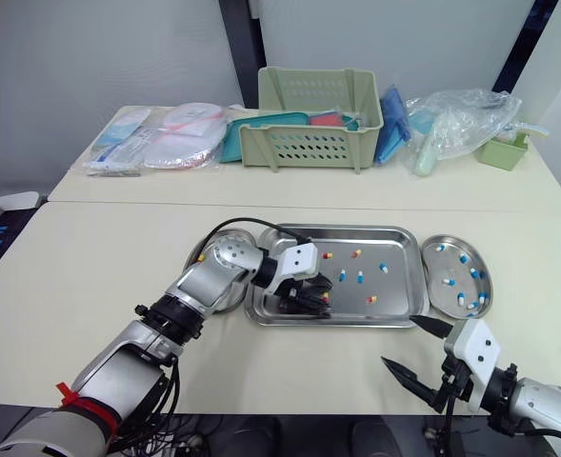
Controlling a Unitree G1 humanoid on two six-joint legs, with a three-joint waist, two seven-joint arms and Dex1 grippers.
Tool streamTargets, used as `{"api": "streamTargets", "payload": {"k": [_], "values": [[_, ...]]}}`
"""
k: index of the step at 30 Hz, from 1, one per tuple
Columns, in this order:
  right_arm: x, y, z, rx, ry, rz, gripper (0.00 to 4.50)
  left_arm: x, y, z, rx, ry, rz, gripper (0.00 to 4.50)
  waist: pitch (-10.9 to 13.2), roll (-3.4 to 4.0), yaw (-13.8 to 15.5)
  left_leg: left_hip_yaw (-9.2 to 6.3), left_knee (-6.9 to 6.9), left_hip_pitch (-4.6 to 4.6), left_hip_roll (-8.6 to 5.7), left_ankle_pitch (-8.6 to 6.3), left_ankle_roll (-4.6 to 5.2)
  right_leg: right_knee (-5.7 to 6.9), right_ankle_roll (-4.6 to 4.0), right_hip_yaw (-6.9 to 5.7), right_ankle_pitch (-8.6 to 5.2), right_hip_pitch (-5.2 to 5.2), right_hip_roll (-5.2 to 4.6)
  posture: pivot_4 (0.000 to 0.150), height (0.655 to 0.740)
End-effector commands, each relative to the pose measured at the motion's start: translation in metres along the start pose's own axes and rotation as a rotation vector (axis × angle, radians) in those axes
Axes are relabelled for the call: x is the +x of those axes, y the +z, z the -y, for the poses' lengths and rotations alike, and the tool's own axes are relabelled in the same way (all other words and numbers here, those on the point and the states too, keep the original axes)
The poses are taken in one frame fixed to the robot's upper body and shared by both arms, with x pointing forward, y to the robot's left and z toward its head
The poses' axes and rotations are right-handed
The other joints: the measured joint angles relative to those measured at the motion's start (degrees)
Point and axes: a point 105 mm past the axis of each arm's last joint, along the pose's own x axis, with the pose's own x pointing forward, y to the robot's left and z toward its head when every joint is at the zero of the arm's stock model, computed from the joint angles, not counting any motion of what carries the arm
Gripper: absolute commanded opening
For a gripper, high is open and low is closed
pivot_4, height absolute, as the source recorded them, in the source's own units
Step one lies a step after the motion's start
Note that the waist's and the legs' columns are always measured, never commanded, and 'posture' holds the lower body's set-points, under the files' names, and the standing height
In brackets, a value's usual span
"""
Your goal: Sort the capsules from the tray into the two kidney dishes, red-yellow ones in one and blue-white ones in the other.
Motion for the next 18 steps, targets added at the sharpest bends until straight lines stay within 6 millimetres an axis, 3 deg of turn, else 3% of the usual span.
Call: {"api": "streamTargets", "payload": {"k": [1, 3, 10, 14, 18], "values": [[0.0, 0.01, -0.003, -0.023, 0.007, 0.032, 4.5, 0.0, -0.004, 0.001, -0.007, -0.008, -0.014, 0.99, 0.0, 0.0, 0.0, 0.0, 0.0, 0.0, 0.0, 0.0, 0.0, 0.0, 0.0, 0.0, 0.0, 0.0, 0.0, 0.15, 0.74], [0.0, 0.01, -0.003, -0.028, 0.01, 0.029, 4.5, -0.001, -0.002, 0.001, -0.005, -0.004, -0.006, 0.43, 0.0, 0.0, 0.0, 0.0, 0.0, 0.0, 0.0, 0.0, 0.0, 0.0, 0.0, 0.0, 0.0, 0.0, 0.0, 0.15, 0.74], [0.001, 0.01, -0.003, -0.054, 0.021, 0.026, 4.5, -0.017, 0.012, -0.003, -0.005, 0.051, 0.052, 0.42, 0.0, 0.0, -0.08, 0.0, 0.0, 0.0, 0.0, 0.0, 0.0, 0.01, 0.0, 0.0, 0.0, -0.01, 0.0, 0.15, 0.74], [0.002, 0.011, -0.003, -0.08, 0.039, 0.025, 4.5, -0.046, 0.028, -0.002, -0.024, 0.119, 0.104, 0.42, 0.01, 0.0, -0.16, -0.02, 0.0, -0.01, 0.01, 0.0, 0.0, 0.02, 0.0, 0.0, 0.0, -0.02, 0.0, 0.15, 0.74], [0.006, 0.012, -0.008, -0.117, 0.118, 0.019, 4.5, -0.103, 0.032, -0.005, -0.132, 0.287, 0.095, 0.42, 0.0, 0.01, -0.32, -0.04, 0.0, -0.01, 0.03, 0.0, 0.0, 0.03, 0.0, 0.0, 0.0, -0.02, 0.01, 0.15, 0.74]]}}
